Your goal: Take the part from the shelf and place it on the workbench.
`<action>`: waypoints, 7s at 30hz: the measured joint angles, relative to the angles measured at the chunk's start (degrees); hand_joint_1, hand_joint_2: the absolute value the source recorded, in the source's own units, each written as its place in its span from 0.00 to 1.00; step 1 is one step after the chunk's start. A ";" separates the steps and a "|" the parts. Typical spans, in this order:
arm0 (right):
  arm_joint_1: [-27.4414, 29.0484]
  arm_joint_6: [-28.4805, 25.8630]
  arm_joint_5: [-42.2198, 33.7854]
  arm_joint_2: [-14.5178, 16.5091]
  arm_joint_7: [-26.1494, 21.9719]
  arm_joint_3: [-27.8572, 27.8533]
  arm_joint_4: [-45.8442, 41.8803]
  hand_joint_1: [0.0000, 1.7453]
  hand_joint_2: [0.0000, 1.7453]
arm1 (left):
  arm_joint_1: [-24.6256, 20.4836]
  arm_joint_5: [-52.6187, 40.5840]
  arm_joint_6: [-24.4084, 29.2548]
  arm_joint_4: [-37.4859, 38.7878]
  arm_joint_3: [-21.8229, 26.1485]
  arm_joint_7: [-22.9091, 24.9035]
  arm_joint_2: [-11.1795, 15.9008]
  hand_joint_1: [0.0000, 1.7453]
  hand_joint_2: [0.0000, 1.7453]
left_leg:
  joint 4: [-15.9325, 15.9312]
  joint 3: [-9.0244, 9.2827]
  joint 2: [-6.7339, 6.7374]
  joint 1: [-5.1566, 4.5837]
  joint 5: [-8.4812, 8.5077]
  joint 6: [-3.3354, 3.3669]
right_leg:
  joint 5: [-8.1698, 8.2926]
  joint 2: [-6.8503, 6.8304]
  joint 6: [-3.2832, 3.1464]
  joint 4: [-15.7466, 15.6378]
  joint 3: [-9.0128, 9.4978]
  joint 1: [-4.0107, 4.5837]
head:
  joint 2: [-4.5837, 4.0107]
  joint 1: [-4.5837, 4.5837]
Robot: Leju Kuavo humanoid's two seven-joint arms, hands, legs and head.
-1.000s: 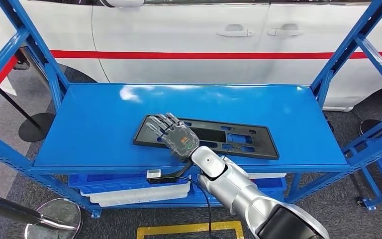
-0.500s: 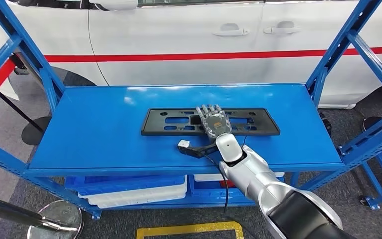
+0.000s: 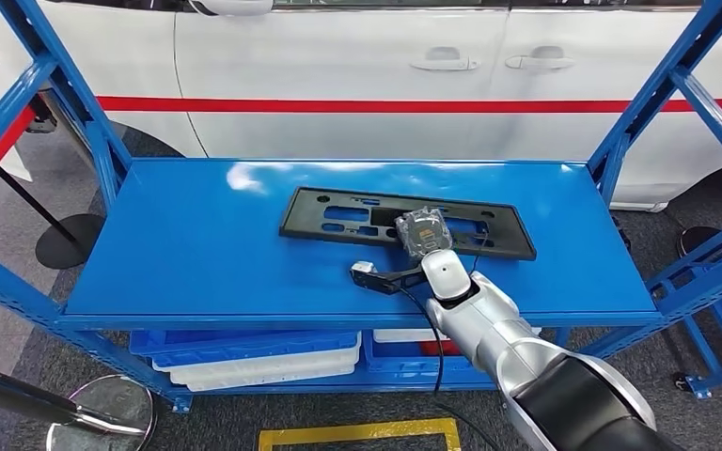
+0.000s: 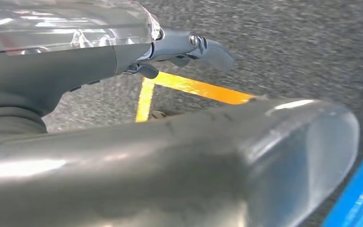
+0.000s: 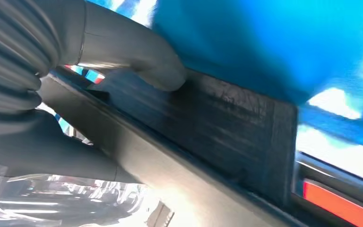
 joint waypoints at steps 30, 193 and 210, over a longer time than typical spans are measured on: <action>18.70 33.79 -94.09 -0.28 -54.25 -13.44 -56.52 1.00 1.00 | -0.87 1.69 -4.51 0.00 0.02 -8.34 0.31 0.00 1.00 | -0.40 0.19 -0.69 -0.18 0.25 -0.03 | 0.61 -0.01 -0.58 -2.27 1.55 0.33 | 0.00 -0.01; 38.55 52.80 -103.79 -11.80 -54.25 -14.12 -88.94 1.00 1.00 | 0.92 -1.63 1.92 -0.84 0.60 4.76 8.02 0.00 1.00 | -1.51 2.93 5.36 -0.75 -1.51 -1.87 | 3.94 -3.44 -1.25 -7.48 4.00 -0.24 | 0.00 -0.02; 39.77 49.35 -99.70 -11.85 -54.25 -11.72 -90.78 1.00 1.00 | 1.17 -5.31 6.48 -0.84 0.33 6.21 7.11 0.00 1.00 | -0.64 2.66 -3.67 0.07 -2.20 -2.24 | 5.37 7.63 -1.73 -7.29 2.64 -0.34 | 0.00 -0.03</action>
